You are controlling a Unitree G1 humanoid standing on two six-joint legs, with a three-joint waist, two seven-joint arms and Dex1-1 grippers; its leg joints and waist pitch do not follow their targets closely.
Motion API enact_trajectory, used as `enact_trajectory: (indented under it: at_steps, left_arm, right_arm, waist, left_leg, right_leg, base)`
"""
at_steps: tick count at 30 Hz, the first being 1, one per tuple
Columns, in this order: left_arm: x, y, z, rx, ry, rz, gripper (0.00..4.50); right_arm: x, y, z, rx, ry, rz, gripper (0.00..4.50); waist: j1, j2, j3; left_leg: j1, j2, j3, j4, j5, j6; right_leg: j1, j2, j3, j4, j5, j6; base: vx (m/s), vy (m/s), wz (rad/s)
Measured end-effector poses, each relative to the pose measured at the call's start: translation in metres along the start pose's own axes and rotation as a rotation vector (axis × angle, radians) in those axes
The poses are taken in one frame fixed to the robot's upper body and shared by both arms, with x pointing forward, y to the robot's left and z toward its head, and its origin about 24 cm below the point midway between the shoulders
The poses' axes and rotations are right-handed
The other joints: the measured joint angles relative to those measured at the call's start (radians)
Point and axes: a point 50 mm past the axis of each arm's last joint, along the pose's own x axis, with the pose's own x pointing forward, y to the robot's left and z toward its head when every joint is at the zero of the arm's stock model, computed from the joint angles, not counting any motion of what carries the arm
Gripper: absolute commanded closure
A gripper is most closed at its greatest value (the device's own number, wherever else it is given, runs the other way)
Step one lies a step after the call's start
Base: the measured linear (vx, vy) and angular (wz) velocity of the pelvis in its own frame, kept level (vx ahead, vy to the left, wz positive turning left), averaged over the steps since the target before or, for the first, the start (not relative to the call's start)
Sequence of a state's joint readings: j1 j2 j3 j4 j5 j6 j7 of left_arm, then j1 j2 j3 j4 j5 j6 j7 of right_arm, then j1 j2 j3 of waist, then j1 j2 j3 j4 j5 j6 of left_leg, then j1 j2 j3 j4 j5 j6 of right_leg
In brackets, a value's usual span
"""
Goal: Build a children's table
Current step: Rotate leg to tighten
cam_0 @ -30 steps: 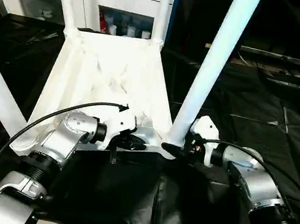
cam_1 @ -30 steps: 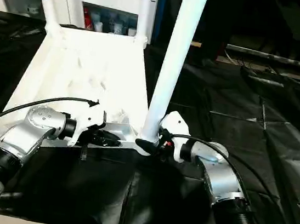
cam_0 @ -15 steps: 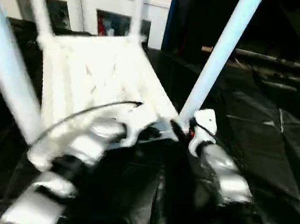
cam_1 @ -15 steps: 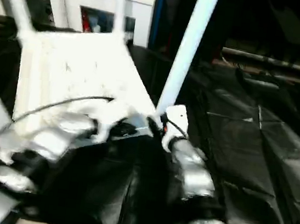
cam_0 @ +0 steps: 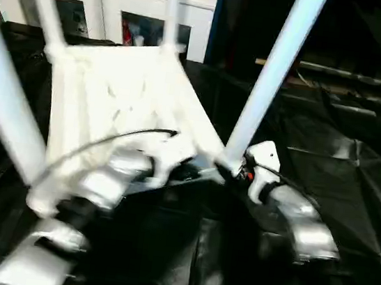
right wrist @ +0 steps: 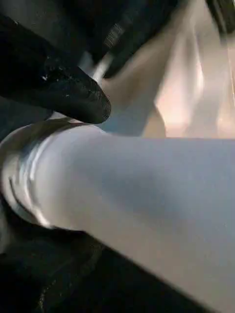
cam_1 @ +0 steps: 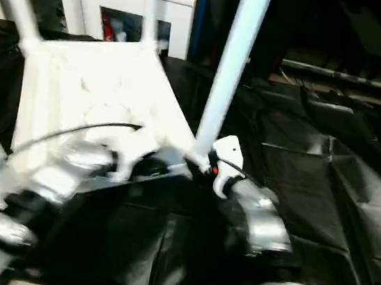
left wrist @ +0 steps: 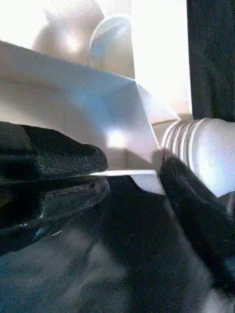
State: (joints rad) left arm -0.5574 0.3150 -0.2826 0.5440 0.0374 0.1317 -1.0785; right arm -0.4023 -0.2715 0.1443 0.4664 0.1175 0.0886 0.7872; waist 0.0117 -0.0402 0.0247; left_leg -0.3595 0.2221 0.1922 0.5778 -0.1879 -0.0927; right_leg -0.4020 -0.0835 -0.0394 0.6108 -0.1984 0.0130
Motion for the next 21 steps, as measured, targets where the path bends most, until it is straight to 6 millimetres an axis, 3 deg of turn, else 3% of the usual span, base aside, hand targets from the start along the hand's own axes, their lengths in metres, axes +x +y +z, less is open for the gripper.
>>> enact_trajectory:
  at_steps: [4, 8, 9, 16, 21]
  left_arm:
    - [-0.020, -0.002, -0.002, 0.038, 0.052, -0.124, 4.50]
    - [-0.023, -0.002, -0.002, 0.065, 0.059, -0.143, 4.50]
    - [-0.022, -0.002, -0.002, 0.066, 0.053, -0.136, 4.05]
    - [-0.022, 0.001, -0.006, 0.048, 0.067, -0.119, 3.50]
    - [-0.025, 0.002, -0.006, 0.052, 0.091, -0.138, 3.48]
  right_arm:
    - [-0.006, 0.006, 0.003, -0.042, 0.026, 0.175, 0.98]
    - [-0.009, 0.007, 0.002, -0.051, 0.042, 0.237, 0.98]
    - [-0.011, 0.006, 0.002, -0.055, 0.048, 0.237, 0.90]
    - [-0.011, 0.007, 0.001, -0.057, 0.054, 0.256, 0.90]
    - [-0.011, 0.007, 0.001, -0.058, 0.056, 0.264, 0.90]
  waist:
    - [0.004, -0.001, 0.000]
    - [0.017, -0.007, 0.003]
    - [0.019, -0.010, 0.003]
    - [0.020, -0.011, 0.004]
    - [0.018, -0.010, 0.004]
  left_leg:
    - [-0.003, 0.001, 0.002, 0.001, 0.000, 0.000]
    - [-0.003, 0.001, 0.003, 0.002, 0.000, 0.001]
    - [-0.003, 0.001, 0.003, 0.002, 0.000, 0.001]
    - [0.001, 0.001, 0.004, 0.003, 0.000, 0.000]
    - [0.002, 0.001, 0.004, 0.001, 0.000, 0.000]
  right_leg:
    - [-0.001, 0.001, 0.000, -0.001, -0.002, -0.003]
    - [-0.002, 0.000, 0.000, -0.001, -0.003, -0.004]
    - [-0.001, 0.000, 0.000, 0.000, -0.003, -0.004]
    - [0.000, 0.000, 0.002, 0.001, -0.002, -0.004]
    - [0.000, 0.001, 0.002, 0.002, -0.002, -0.004]
  base:
    - [0.000, 0.000, 0.00]
    - [0.000, 0.000, 0.00]
    - [0.000, 0.000, 0.00]
    - [0.000, 0.000, 0.00]
    - [0.000, 0.000, 0.00]
